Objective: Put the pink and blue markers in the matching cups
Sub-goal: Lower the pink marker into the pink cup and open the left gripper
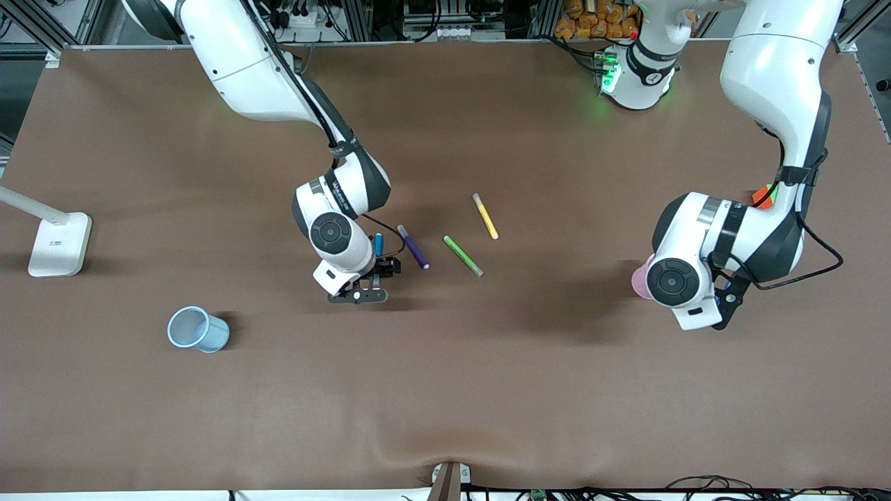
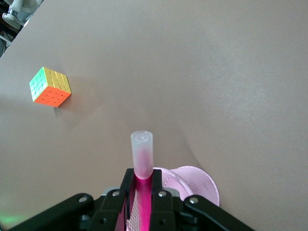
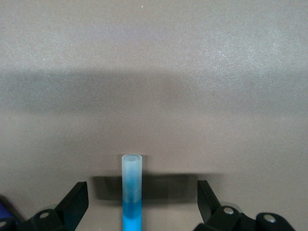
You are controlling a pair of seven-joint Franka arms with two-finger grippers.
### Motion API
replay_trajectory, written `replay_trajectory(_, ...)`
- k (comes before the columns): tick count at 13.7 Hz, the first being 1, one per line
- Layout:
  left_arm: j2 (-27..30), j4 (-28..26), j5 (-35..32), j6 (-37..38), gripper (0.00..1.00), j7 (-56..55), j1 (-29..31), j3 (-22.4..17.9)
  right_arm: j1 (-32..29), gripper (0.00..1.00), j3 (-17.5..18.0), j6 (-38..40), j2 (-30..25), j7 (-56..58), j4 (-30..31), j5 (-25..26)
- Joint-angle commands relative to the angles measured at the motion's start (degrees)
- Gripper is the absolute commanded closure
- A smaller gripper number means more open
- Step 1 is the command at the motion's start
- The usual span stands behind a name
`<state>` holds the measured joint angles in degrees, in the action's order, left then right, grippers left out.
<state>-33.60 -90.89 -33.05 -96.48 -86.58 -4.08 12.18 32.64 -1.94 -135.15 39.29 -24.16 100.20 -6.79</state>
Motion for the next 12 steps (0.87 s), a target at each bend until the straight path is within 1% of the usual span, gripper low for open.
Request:
replay_trajectory(1,-0.8,0.5,-1.4,-0.1,0.93,-1.1,-0.1,0.1,0.8,0.0,-0.4,0.5,-0.1,-0.7,0.1,-0.9)
replay_trajectory(2,-0.9,0.6,-1.3,-0.2,0.84,-1.1,0.1,0.1,0.8,0.0,-0.4,0.4,-0.1,-0.6,0.1,-0.9)
replay_trajectory(3,-0.9,0.6,-1.2,-0.2,0.59,-1.1,0.1,0.2,0.8,0.27,-0.4,0.5,-0.2,-0.7,0.1,-0.9)
replay_trajectory(4,-1.3,0.7,-1.2,-0.2,0.47,-1.0,-0.1,0.2,0.9,0.77,-0.4,0.5,-0.1,-0.7,0.1,-0.9)
replay_trajectory(5,-1.4,0.7,-1.2,-0.2,0.29,-0.4,-0.2,0.2,0.9,0.99,-0.4,0.5,-0.2,-0.8,0.1,-0.9)
replay_trajectory(6,-1.6,0.8,-1.2,-0.2,0.0,0.0,-0.3,0.3,1.1,1.0,-0.4,0.5,-0.2,-1.1,0.2,-0.9)
replay_trajectory(8,-1.6,1.2,-1.2,-0.2,0.0,1.1,-0.4,0.3,1.3,1.0,-0.4,0.5,-0.4,-1.2,0.1,-0.9)
replay_trajectory(10,-1.4,4.1,-0.4,0.1,0.0,4.9,-0.4,0.4,1.2,1.0,-0.5,0.3,-0.7,-1.2,0.0,-0.9)
replay_trajectory(12,0.0,5.4,1.8,0.6,0.0,10.0,0.2,0.4,0.9,1.0,-0.5,0.2,-1.4,-1.2,0.0,-0.8)
